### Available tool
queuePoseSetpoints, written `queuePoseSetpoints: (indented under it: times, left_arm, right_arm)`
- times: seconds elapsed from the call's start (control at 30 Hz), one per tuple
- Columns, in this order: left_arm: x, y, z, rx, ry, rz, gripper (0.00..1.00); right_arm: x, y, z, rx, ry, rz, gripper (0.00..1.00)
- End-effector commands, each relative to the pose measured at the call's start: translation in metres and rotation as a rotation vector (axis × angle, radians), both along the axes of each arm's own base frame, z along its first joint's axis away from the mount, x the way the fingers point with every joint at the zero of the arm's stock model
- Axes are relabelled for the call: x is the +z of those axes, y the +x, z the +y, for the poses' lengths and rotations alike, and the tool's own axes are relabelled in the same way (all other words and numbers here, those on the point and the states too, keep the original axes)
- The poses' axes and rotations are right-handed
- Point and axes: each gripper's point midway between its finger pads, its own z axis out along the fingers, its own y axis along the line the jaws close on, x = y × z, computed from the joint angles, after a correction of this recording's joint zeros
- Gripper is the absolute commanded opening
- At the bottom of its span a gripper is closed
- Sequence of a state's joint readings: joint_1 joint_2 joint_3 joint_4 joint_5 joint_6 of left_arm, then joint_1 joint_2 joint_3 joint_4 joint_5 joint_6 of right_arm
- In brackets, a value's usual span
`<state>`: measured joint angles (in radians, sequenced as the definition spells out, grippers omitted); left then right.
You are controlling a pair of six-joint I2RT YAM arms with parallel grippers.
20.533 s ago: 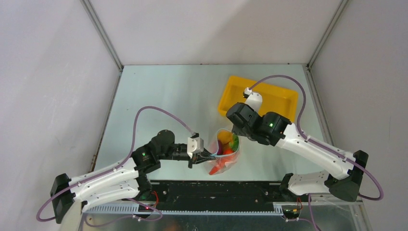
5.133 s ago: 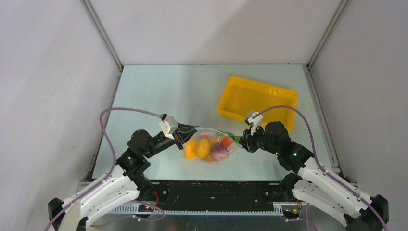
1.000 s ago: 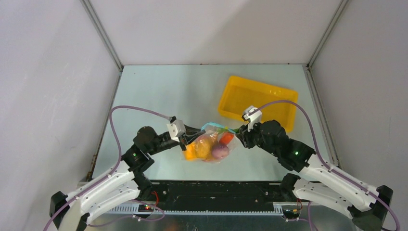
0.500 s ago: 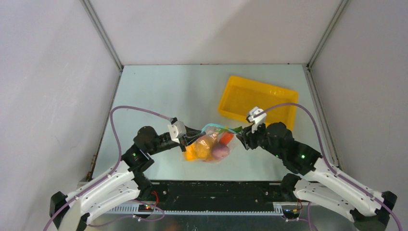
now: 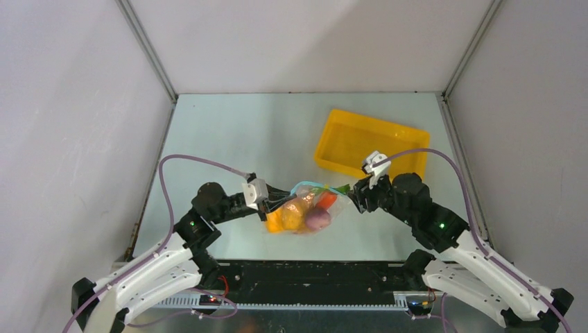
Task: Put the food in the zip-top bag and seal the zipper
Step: Adjust the zipper food storage bag at the center of the board.
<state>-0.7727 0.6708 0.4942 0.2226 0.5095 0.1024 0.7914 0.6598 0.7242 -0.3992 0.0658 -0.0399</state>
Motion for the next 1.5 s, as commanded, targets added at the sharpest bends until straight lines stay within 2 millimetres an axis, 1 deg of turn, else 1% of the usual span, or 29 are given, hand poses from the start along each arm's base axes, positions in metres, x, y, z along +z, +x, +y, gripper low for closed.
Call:
queuePoseSetpoints:
  times: [0.0, 0.13, 0.2, 0.3, 0.37, 0.43, 0.53, 0.6, 0.7, 0.77, 0.8, 0.83, 0.87, 0.9, 0.93, 0.97, 1.0, 1.03, 1.07, 1.1, 1.13, 1.27, 1.3, 1.33, 1.37, 1.4, 1.47]
  left_arm:
    - [0.028, -0.004, 0.000, -0.026, -0.033, -0.076, 0.00]
    - [0.027, -0.005, 0.000, -0.030, -0.028, -0.077, 0.00]
    - [0.027, -0.005, 0.000, -0.031, -0.027, -0.078, 0.00]
    - [0.026, -0.006, -0.001, -0.040, -0.022, -0.080, 0.00]
    - [0.026, -0.007, -0.001, -0.046, -0.018, -0.083, 0.00]
    - [0.025, -0.008, -0.001, -0.054, -0.012, -0.087, 0.00]
    - [0.023, -0.011, -0.002, -0.072, -0.003, -0.099, 0.00]
    - [0.023, -0.012, -0.001, -0.077, 0.004, -0.111, 0.00]
    - [0.024, -0.009, -0.001, -0.069, 0.015, -0.151, 0.00]
    - [0.024, -0.002, 0.002, -0.042, 0.036, -0.201, 0.00]
    - [0.021, -0.002, 0.002, -0.052, 0.055, -0.220, 0.00]
    - [0.021, 0.001, 0.003, -0.057, 0.080, -0.278, 0.00]
    - [0.016, 0.001, 0.003, -0.073, 0.107, -0.285, 0.00]
    - [0.020, 0.001, 0.002, -0.095, 0.122, -0.332, 0.00]
    - [0.014, 0.003, 0.006, -0.104, 0.154, -0.323, 0.00]
    - [0.019, -0.002, 0.004, -0.151, 0.164, -0.362, 0.00]
    - [0.014, 0.001, 0.009, -0.163, 0.191, -0.360, 0.00]
    - [0.020, -0.007, 0.008, -0.215, 0.178, -0.370, 0.00]
    - [0.020, -0.005, 0.012, -0.218, 0.180, -0.371, 0.00]
    - [0.023, -0.010, 0.012, -0.257, 0.169, -0.391, 0.00]
    - [0.024, -0.010, 0.014, -0.262, 0.169, -0.409, 0.00]
    - [0.025, -0.018, 0.016, -0.327, 0.181, -0.465, 0.00]
    - [0.020, -0.022, 0.017, -0.350, 0.196, -0.445, 0.00]
    - [0.025, -0.023, 0.017, -0.363, 0.197, -0.481, 0.00]
    - [0.023, -0.026, 0.019, -0.374, 0.207, -0.469, 0.00]
    - [0.028, -0.026, 0.018, -0.383, 0.206, -0.498, 0.00]
    - [0.030, -0.028, 0.018, -0.397, 0.207, -0.509, 0.00]
  right_arm:
    - [0.000, 0.000, 0.011, 0.073, -0.015, 0.003, 0.55]
    - [-0.003, -0.007, 0.021, 0.147, -0.006, 0.026, 0.55]
    - [-0.006, -0.006, 0.021, 0.148, -0.010, 0.031, 0.56]
    - [-0.008, 0.000, 0.017, 0.113, -0.016, 0.029, 0.56]
    - [-0.006, 0.004, 0.015, 0.087, -0.011, 0.018, 0.55]
    - [0.001, 0.008, 0.014, 0.067, 0.007, -0.006, 0.56]
    - [0.005, 0.009, 0.010, 0.057, 0.009, -0.025, 0.56]
    - [0.003, 0.008, 0.006, 0.050, -0.006, -0.024, 0.56]
    - [-0.009, 0.004, -0.002, 0.045, -0.052, 0.012, 0.56]
    - [-0.015, -0.002, -0.004, 0.059, -0.068, 0.035, 0.56]
    - [-0.016, -0.004, -0.003, 0.069, -0.067, 0.041, 0.56]
    - [-0.016, -0.010, -0.002, 0.097, -0.061, 0.047, 0.56]
    - [-0.015, -0.015, 0.001, 0.129, -0.050, 0.052, 0.56]
    - [-0.012, -0.019, 0.001, 0.145, -0.039, 0.043, 0.56]
    - [-0.008, -0.026, 0.002, 0.172, -0.022, 0.033, 0.56]
    - [-0.006, -0.028, 0.001, 0.179, -0.018, 0.026, 0.56]
    - [-0.003, -0.032, -0.002, 0.181, -0.008, 0.011, 0.56]
    - [-0.002, -0.033, -0.005, 0.176, -0.005, 0.001, 0.57]
    - [-0.001, -0.033, -0.010, 0.157, -0.003, -0.014, 0.57]
    - [-0.001, -0.032, -0.013, 0.142, -0.004, -0.019, 0.57]
    - [-0.002, -0.031, -0.017, 0.119, -0.005, -0.022, 0.57]
    - [-0.009, -0.028, -0.021, 0.088, -0.026, 0.001, 0.57]
    - [-0.010, -0.027, -0.023, 0.080, -0.032, 0.003, 0.57]
    - [-0.011, -0.023, -0.026, 0.050, -0.041, 0.002, 0.57]
    - [-0.010, -0.018, -0.026, 0.030, -0.041, -0.004, 0.57]
    - [-0.008, -0.015, -0.026, 0.025, -0.035, -0.008, 0.57]
    - [-0.006, -0.012, -0.019, 0.053, -0.023, -0.015, 0.57]
